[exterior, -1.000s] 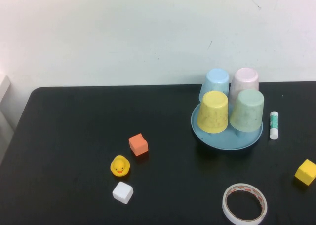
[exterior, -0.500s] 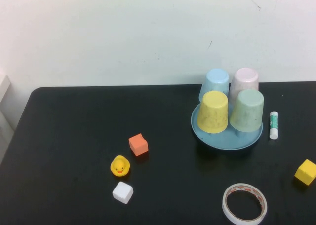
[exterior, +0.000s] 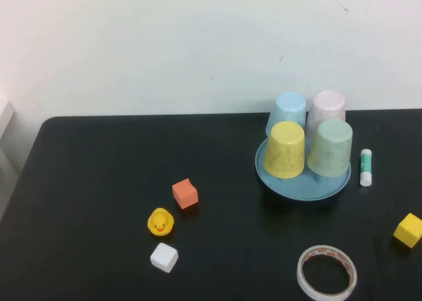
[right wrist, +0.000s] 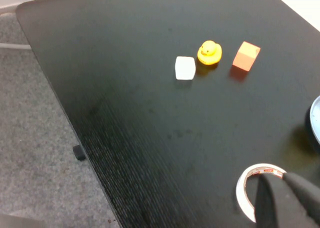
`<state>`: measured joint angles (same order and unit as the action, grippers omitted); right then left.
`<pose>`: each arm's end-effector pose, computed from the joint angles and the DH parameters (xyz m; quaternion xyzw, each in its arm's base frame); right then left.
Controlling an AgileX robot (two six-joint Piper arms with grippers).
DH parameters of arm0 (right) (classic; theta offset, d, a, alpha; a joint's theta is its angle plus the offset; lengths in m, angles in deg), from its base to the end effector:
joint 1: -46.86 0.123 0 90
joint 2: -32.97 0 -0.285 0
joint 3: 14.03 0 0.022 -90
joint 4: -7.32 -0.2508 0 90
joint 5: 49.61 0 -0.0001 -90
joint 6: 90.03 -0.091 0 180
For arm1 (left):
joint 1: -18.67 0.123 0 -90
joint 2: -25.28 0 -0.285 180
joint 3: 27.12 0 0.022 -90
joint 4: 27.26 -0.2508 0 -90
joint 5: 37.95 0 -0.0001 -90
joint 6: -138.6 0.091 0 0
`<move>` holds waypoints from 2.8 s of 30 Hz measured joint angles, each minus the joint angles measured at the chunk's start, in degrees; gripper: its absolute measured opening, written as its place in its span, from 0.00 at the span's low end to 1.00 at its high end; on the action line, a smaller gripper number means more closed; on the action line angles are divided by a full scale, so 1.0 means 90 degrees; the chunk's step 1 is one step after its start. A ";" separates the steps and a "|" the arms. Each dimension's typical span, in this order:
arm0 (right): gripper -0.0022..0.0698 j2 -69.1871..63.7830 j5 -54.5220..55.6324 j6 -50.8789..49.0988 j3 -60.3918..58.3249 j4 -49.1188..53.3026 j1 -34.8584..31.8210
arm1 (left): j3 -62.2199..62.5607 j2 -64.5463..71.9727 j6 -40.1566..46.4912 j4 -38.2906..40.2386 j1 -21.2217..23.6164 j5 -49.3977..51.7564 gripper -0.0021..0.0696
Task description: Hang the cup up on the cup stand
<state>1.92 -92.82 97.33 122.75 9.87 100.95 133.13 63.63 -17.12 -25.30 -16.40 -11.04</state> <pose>0.0444 0.0566 0.3171 -0.4418 0.7316 0.1861 0.4848 0.0552 -0.0405 0.4589 0.3305 0.5892 -0.0857 0.7323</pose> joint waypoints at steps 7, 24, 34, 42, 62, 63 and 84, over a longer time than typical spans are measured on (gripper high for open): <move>0.03 0.0000 0.0000 0.0003 0.0000 0.0000 0.0000 | -0.2026 -0.0723 -0.0041 0.0000 0.0000 -0.0648 0.03; 0.03 0.0000 0.0000 0.0003 -0.0010 0.0000 0.0000 | -0.3916 -0.0750 -0.1975 -0.1432 0.0141 -0.0826 0.03; 0.03 0.0000 0.0000 0.0003 -0.0010 -0.0016 0.0000 | -0.5049 -0.1886 -0.4432 -0.2958 0.2058 -0.1698 0.03; 0.03 0.0000 0.0000 0.0014 -0.0010 -0.0014 0.0000 | -0.6195 -0.2665 -0.4969 -0.2453 0.3113 -0.2768 0.03; 0.03 0.0000 0.0000 0.0017 -0.0010 -0.0029 0.0000 | -0.6498 -0.3464 -0.1725 0.0303 0.3363 -0.0956 0.03; 0.03 0.0000 0.0000 0.0017 -0.0010 -0.0029 0.0000 | -0.6498 -0.3464 -0.1709 0.0303 0.3363 -0.0956 0.03; 0.03 0.0000 0.0000 0.0017 -0.0010 -0.0029 0.0000 | -0.6498 -0.3479 -0.1510 0.0303 0.3363 -0.0952 0.03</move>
<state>1.92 -92.82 97.48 122.66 9.60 100.95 74.65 32.32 -30.71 -22.58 13.87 -19.62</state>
